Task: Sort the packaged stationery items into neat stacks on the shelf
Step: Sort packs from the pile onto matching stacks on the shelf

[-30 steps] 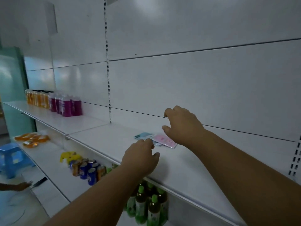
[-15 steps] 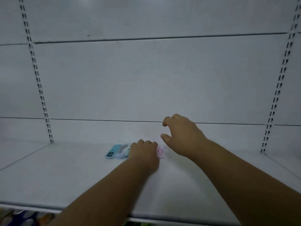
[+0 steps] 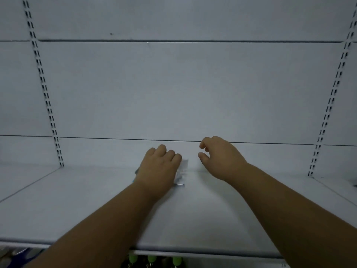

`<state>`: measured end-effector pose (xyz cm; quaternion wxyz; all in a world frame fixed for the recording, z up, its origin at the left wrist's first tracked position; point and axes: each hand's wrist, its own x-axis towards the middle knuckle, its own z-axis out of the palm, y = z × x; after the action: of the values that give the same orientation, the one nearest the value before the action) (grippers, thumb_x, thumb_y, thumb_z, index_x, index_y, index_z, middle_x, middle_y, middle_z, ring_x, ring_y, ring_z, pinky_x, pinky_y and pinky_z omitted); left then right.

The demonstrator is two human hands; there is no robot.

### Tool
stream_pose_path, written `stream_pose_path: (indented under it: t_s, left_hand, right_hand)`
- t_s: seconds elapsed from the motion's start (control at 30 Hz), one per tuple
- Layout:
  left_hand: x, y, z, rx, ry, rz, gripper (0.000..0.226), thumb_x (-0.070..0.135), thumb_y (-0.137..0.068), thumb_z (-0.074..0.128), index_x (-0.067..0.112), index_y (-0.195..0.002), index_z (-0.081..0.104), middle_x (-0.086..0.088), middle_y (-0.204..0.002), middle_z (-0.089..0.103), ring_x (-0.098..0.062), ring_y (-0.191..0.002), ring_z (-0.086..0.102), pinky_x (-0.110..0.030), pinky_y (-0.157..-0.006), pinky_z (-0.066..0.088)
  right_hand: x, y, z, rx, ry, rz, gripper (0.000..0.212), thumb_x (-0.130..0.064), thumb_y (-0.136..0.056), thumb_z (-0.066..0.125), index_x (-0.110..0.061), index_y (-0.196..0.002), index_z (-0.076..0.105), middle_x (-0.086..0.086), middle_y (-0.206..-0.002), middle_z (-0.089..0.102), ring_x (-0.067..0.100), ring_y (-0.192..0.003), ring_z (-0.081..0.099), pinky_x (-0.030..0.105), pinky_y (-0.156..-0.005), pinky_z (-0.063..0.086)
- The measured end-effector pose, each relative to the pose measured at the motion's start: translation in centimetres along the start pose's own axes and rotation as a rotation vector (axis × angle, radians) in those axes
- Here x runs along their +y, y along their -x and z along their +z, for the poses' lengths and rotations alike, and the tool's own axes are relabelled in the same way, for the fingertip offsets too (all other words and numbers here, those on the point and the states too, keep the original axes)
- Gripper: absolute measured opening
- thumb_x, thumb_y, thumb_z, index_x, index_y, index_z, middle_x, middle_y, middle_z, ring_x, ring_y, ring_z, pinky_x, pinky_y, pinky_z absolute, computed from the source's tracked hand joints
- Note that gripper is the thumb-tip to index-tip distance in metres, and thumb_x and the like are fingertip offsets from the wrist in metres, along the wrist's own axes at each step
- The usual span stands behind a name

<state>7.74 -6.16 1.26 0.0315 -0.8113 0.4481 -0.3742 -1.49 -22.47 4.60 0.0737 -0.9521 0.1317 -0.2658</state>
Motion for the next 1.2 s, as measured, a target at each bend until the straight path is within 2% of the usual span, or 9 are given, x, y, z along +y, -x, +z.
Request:
stream_pose_path:
  t_s: [0.1,0.23,0.4,0.6,0.73,0.87,0.97,1.07,1.2]
  left_hand:
    - [-2.4,1.7,0.0,0.106,-0.002,-0.119,0.031,0.011,-0.072,0.043,0.014,-0.091,0.067,-0.005,-0.081,0.064,-0.030,-0.071,0.052,-0.037,-0.059,0.039]
    - [-4.0,4.0,-1.4,0.005,0.106,-0.336,0.047,0.009,-0.069,0.075,0.017,-0.113,0.061,-0.004,-0.102,0.066,-0.027,-0.073,0.063,-0.034,-0.055,0.049]
    - [-4.8,6.7,-1.5,0.226,0.422,-0.641,0.018,0.016,-0.095,0.054,0.017,-0.111,0.062,0.001,-0.104,0.066,-0.019,-0.089,0.062,-0.023,-0.069,0.041]
    - [-5.6,8.3,-1.4,0.332,0.970,-0.839,0.026,-0.003,-0.089,0.051,0.012,-0.090,0.071,0.007,-0.111,0.067,-0.014,-0.104,0.060,-0.027,-0.093,0.044]
    - [-6.1,8.6,-2.1,0.300,1.024,-0.930,0.019,0.007,-0.089,0.058,0.019,-0.093,0.073,0.009,-0.103,0.069,-0.010,-0.091,0.064,-0.023,-0.080,0.049]
    - [-6.4,8.9,-1.5,0.274,1.085,-0.957,0.030,0.001,-0.088,0.056,0.027,-0.098,0.068,0.004,-0.101,0.071,-0.011,-0.079,0.068,-0.020,-0.061,0.050]
    - [-6.4,8.9,-1.2,0.263,1.072,-0.949,0.025,0.000,-0.090,0.058,0.024,-0.097,0.063,0.002,-0.111,0.062,-0.010,-0.083,0.069,-0.011,-0.050,0.049]
    - [-5.9,8.5,-1.1,0.242,1.064,-0.959,0.025,-0.001,-0.087,0.062,0.021,-0.099,0.059,-0.001,-0.117,0.054,-0.019,-0.087,0.070,-0.017,-0.056,0.057]
    - [-4.8,7.2,-1.0,0.222,1.135,-1.008,0.031,0.003,-0.084,0.067,0.025,-0.103,0.057,-0.001,-0.119,0.054,-0.021,-0.088,0.071,-0.029,-0.065,0.061]
  right_hand:
    - [-0.7,-0.7,1.5,-0.056,-0.031,-0.033,0.031,-0.034,-0.093,0.051,-0.020,-0.120,0.057,0.003,-0.116,0.059,0.023,-0.104,0.058,0.037,-0.090,0.048]
    - [-2.4,-1.4,4.8,-0.219,-0.048,-0.096,0.031,-0.032,-0.093,0.054,-0.019,-0.121,0.057,0.005,-0.119,0.057,0.024,-0.107,0.056,0.037,-0.092,0.047]
    - [-4.1,-2.0,8.1,-0.398,0.011,-0.140,0.039,-0.038,-0.093,0.048,-0.015,-0.122,0.058,0.009,-0.127,0.056,0.028,-0.115,0.054,0.037,-0.098,0.044]
    - [-5.5,-2.4,8.8,-0.431,0.106,-0.078,0.031,-0.043,-0.088,0.051,-0.018,-0.104,0.059,0.007,-0.113,0.064,0.029,-0.108,0.057,0.034,-0.085,0.044]
    - [-5.6,-2.4,8.1,-0.504,0.182,0.046,0.047,-0.054,-0.085,0.052,-0.020,-0.118,0.053,0.008,-0.122,0.056,0.030,-0.118,0.047,0.035,-0.089,0.036]
    - [-5.2,-2.8,8.3,-0.503,0.170,0.111,0.061,-0.066,-0.072,0.061,-0.021,-0.112,0.053,0.005,-0.122,0.058,0.028,-0.115,0.051,0.037,-0.089,0.038]
    - [-5.2,-3.0,7.8,-0.441,0.015,0.167,0.063,-0.058,-0.066,0.073,-0.017,-0.111,0.056,0.007,-0.117,0.056,0.025,-0.103,0.058,0.028,-0.076,0.042]
    - [-4.7,-2.9,7.0,-0.205,-0.144,0.175,0.033,-0.030,-0.078,0.069,-0.011,-0.103,0.061,0.014,-0.112,0.061,0.026,-0.090,0.061,0.024,-0.064,0.037]
    - [-3.8,-2.1,3.6,0.108,-0.348,0.295,0.020,-0.025,-0.090,0.056,-0.008,-0.100,0.054,0.013,-0.100,0.064,0.030,-0.090,0.062,0.031,-0.072,0.045]
